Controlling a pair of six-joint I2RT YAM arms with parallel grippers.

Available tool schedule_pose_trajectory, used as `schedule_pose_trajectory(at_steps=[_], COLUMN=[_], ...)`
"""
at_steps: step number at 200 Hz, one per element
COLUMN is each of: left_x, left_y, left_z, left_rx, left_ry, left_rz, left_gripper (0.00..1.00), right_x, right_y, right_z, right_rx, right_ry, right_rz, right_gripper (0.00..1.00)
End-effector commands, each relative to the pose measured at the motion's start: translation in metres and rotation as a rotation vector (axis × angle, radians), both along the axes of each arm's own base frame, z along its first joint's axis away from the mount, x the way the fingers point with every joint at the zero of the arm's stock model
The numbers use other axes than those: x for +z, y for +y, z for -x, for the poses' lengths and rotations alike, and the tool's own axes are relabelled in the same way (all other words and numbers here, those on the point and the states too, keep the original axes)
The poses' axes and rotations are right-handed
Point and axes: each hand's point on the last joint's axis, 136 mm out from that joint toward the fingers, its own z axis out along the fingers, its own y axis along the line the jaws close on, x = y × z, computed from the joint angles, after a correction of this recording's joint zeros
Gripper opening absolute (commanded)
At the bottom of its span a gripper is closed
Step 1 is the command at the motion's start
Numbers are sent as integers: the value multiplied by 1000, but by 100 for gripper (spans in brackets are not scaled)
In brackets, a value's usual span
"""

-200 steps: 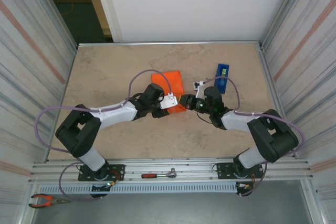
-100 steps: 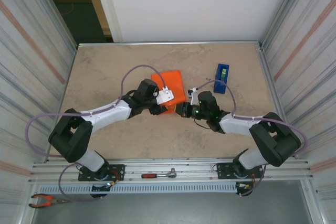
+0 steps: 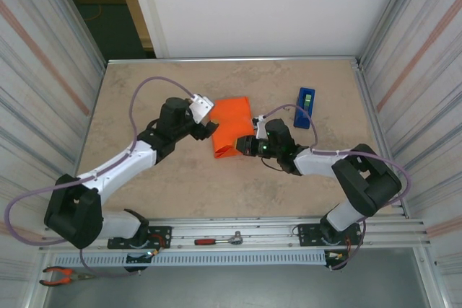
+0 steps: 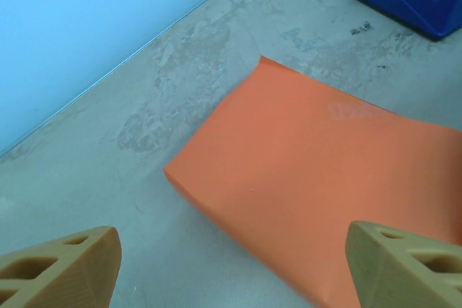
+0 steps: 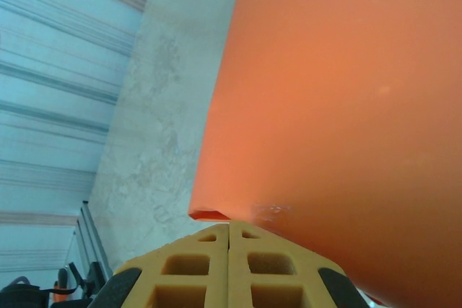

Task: Wrap the gift box in paper
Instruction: Stick the wrapping paper to the gift box.

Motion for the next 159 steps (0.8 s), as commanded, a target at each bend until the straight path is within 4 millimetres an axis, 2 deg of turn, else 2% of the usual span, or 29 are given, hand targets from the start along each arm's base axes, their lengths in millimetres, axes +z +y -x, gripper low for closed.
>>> schedule_pose_trajectory(at_steps=[1, 25, 45, 72, 88, 99, 113, 124, 141, 159], left_x=[9, 10, 9, 1, -3, -6, -8, -9, -12, -18], left_y=[16, 26, 32, 40, 46, 49, 50, 47, 42, 27], left_z=[-2, 2, 6, 11, 8, 3, -6, -16, -36, -58], left_rx=[104, 157, 185, 236, 292, 321, 353, 361, 369, 339], left_ry=[-9, -2, 11, 48, 101, 166, 263, 329, 412, 520], left_rz=[71, 110, 141, 179, 239, 303, 392, 456, 533, 607], left_gripper=[83, 85, 86, 89, 94, 95, 96, 96, 96, 94], right_x=[1, 8, 18, 13, 14, 16, 25, 32, 39, 34], right_y=[8, 8, 3, -19, -38, -53, -69, -79, -89, -92], right_z=[-6, -5, 5, 20, 19, 12, -1, -12, -28, -43], right_rx=[19, 29, 36, 5, -40, -79, -112, -126, -129, -130], right_ry=[-14, -23, -43, -38, -26, -9, 8, 26, 57, 102], right_rz=[10, -6, 5, 68, 81, 90, 88, 90, 102, 107], right_gripper=[0, 0, 0, 1, 17, 40, 59, 66, 70, 71])
